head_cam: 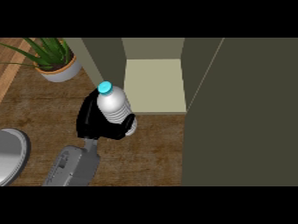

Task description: Pick up the bottled water, place it into the cabinet and close the cabinet

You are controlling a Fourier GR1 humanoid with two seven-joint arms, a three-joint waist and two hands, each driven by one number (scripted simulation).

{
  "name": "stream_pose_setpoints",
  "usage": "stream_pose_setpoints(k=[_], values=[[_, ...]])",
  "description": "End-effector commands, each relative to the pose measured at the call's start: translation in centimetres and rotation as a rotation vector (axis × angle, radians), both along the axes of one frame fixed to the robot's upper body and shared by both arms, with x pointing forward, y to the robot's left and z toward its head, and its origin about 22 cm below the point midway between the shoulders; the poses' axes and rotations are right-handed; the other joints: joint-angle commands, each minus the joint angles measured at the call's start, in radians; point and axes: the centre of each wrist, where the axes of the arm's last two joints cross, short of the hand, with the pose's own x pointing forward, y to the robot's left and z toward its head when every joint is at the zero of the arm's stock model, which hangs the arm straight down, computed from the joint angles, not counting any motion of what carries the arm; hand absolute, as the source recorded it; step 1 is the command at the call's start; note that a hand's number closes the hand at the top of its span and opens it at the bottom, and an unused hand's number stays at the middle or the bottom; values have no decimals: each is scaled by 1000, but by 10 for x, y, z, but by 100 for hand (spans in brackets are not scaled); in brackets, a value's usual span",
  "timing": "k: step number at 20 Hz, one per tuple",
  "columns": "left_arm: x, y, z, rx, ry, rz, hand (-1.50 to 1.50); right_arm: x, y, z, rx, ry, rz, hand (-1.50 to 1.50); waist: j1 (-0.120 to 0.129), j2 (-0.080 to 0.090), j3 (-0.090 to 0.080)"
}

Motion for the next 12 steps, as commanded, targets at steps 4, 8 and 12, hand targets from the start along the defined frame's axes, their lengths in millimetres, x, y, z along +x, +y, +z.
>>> stream_pose_setpoints(k=[4, 8, 12], values=[[39, -44, 38, 124, -51, 40, 150, 10, -11, 0, 8, 12, 2, -150, -4, 2, 0], [56, -48, 36, 215, -75, 47, 150, 11, -12, 4, 18, 8, -19, -150, -3, 3, 0], [81, -73, 76, 262, -64, 105, 150, 6, 0, 0, 37, 0, 0, -150, -9, 3, 0]])
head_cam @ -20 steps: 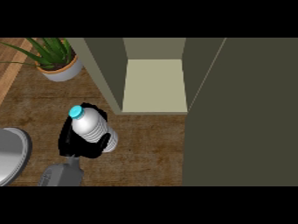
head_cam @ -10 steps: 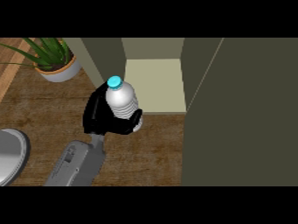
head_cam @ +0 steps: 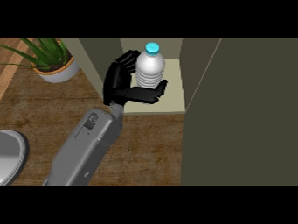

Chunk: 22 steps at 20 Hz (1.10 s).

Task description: Pick up the bottled water, place it into the cabinet and close the cabinet

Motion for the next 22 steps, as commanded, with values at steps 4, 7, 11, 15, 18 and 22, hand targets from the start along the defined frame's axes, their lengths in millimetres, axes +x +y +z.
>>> stream_pose_setpoints(k=[4, 7, 11, 15, 18, 22], values=[[37, -16, 3, 111, -17, 57, 150, 9, 0, 5, 1, -3, 25, -150, -5, 3, 0], [58, -26, 31, 146, -5, 120, 150, 11, 1, 1, 9, -4, 29, -150, -13, 7, 0], [61, -23, 8, 202, -13, 180, 150, 8, -10, -4, 3, -2, 32, -150, -26, 9, 0], [69, -18, -1, 297, 10, 197, 150, 17, 3, -8, 2, 0, 39, -150, -34, 15, 0], [76, 0, -6, 295, 22, 231, 150, 4, -3, 0, -2, -6, 37, -150, -36, 15, 0], [74, 11, -20, 379, 0, 274, 150, 9, -5, -9, 13, 3, 51, -150, -32, 16, 0]])
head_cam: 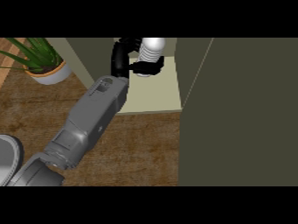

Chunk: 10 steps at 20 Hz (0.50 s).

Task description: Pick up the bottled water, place it into the cabinet and close the cabinet

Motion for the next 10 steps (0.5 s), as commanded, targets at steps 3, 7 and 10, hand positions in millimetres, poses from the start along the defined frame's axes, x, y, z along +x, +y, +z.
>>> stream_pose_setpoints(k=[3, 7, 10], values=[[4, 15, -10, 144, 3, 76, 150, 4, -4, 3, -3, 8, 1, -150, -6, 6, 0], [-7, 10, -32, 229, 1, 143, 150, 0, 9, -8, 10, -8, 21, -150, -28, 13, 0], [5, 46, -22, 294, -1, 186, 150, -3, 2, -4, -2, -17, 16, -150, -19, 9, 0]])
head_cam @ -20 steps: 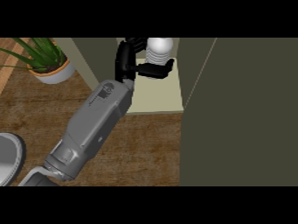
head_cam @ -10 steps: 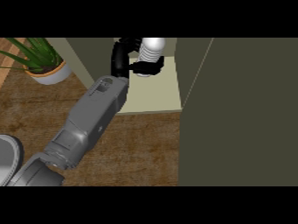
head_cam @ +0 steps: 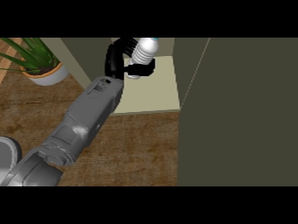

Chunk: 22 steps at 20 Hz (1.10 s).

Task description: Pick up the bottled water, place it into the cabinet and close the cabinet

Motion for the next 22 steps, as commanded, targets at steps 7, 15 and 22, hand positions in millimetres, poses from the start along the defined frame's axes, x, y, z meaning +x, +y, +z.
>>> stream_pose_setpoints(k=[7, 15, 22], values=[[-3, 31, -18, 98, 10, 114, -150, 2, 5, 2, 14, -11, 1, -150, -5, 9, -2], [5, 40, -5, 101, 14, 131, -150, 12, 7, 5, 6, -4, 18, -150, -1, 12, -3], [2, 42, -9, -49, -49, 11, -150, -6, 2, 5, 5, -24, -8, -150, 7, 0, -3]])
